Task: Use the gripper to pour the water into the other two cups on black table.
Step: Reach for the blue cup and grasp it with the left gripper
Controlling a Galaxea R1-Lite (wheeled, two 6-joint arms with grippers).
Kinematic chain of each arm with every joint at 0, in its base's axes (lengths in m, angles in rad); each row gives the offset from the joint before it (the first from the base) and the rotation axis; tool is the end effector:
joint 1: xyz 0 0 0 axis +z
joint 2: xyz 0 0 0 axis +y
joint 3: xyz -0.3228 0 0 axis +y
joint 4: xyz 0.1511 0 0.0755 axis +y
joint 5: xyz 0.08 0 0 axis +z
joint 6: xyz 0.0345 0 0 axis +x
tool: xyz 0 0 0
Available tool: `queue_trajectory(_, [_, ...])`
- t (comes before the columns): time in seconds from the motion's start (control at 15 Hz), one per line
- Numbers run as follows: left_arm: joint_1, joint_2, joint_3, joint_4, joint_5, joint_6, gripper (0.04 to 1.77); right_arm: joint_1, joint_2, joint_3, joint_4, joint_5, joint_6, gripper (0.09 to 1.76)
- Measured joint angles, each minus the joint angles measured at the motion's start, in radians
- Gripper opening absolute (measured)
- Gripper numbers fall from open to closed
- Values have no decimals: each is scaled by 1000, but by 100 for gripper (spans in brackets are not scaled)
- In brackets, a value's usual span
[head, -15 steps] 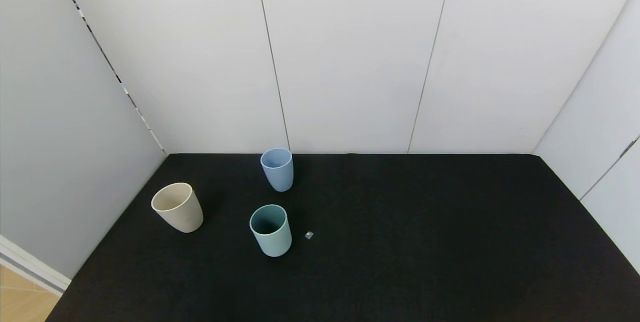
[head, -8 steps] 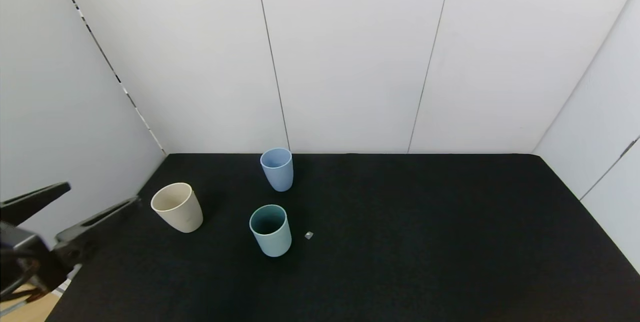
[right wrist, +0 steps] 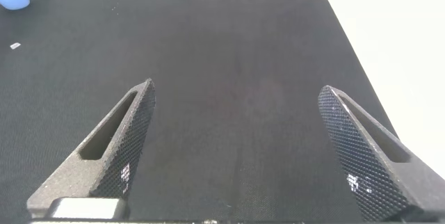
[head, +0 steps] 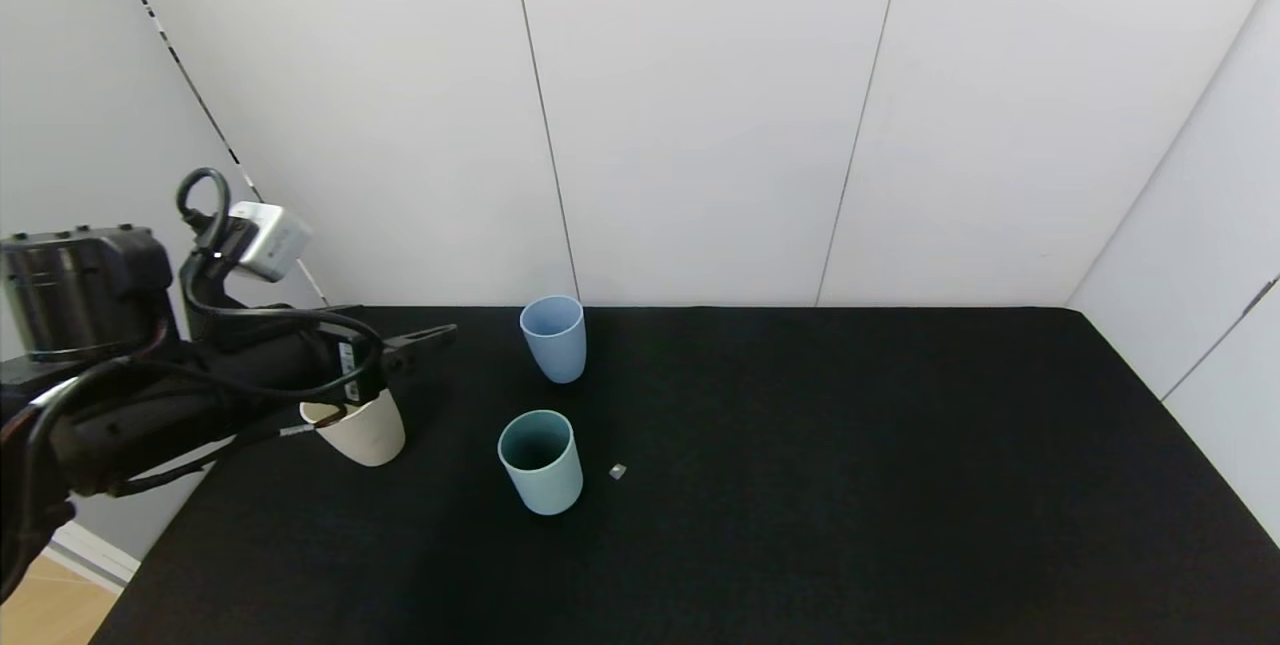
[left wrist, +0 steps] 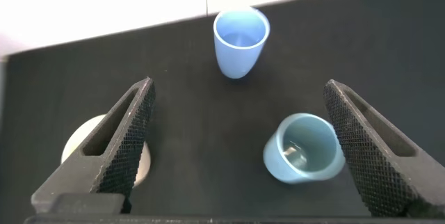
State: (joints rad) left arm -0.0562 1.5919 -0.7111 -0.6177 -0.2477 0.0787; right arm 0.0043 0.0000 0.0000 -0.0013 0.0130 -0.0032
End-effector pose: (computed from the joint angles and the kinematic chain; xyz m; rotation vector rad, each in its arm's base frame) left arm 0.2699 -0.0237 0.2247 0.0524 0.2508 -0.3123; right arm -0.0572 0.0002 0.0756 -0.0032 -0.0013 0.0173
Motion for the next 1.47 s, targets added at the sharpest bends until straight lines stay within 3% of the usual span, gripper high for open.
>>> queue_trajectory(0.33, [-7,225,-117,-9,-6,54,172,0,0,0,0,0,0,171])
queue_trajectory(0.67, [-8,384,-179,-94,-5,95,172,0,0,0,0,0,0,171])
queue_trajectory(1.47, [-60,586,-372,-88,-40,100,172,0,0,0,0,0,0,171])
